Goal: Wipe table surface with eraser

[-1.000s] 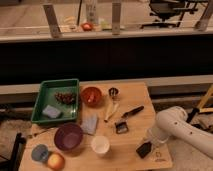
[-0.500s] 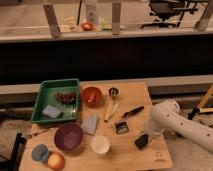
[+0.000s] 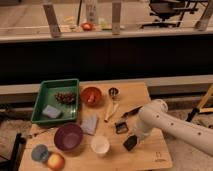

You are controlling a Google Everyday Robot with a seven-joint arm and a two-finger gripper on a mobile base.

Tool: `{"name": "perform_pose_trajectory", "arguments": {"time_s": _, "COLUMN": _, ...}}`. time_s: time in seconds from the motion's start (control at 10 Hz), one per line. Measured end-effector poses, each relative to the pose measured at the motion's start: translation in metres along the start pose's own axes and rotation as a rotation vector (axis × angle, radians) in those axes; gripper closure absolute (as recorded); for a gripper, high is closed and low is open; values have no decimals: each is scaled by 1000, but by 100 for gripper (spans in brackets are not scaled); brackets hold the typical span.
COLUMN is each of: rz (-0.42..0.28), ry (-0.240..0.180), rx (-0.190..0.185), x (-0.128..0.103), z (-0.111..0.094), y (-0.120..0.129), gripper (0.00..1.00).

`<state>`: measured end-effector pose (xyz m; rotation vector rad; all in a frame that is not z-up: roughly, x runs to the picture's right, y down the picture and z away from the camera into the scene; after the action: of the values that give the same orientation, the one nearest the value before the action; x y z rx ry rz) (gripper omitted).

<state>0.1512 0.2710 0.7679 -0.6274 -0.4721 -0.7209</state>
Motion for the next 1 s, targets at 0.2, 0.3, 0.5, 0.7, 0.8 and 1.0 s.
{"name": "perform_pose_trajectory", "arguments": {"time_s": 0.2, "rz": -14, "ry": -11, "rx": -12, "x": -14, "z": 3, "y": 10, "gripper": 100}}
{"name": "perform_pose_trajectory", "arguments": {"time_s": 0.3, "rz": -12, "ry": -13, "rx": -22, "x": -16, "z": 3, "y": 21, "gripper": 100}}
{"name": "perform_pose_trajectory", "arguments": {"time_s": 0.5, "rz": 5, "ry": -2, "rx": -36, "x": -8, "z": 0, "y": 44, "gripper": 100}}
{"name": "perform_pose_trajectory", "arguments": {"time_s": 0.7, "rz": 69, "ry": 30, "rx": -47, "x": 20, "z": -4, "y": 74, "gripper": 100}}
{"name": "perform_pose_trajectory", "arguments": {"time_s": 0.8, "rz": 92, "ry": 44, "rx": -51, "x": 32, "z": -4, "y": 80, "gripper": 100}}
{"name": "perform_pose_trajectory", "arguments": {"time_s": 1.0, "rz": 127, "ry": 93, "rx": -47, "x": 64, "z": -6, "y": 66, "gripper": 100}}
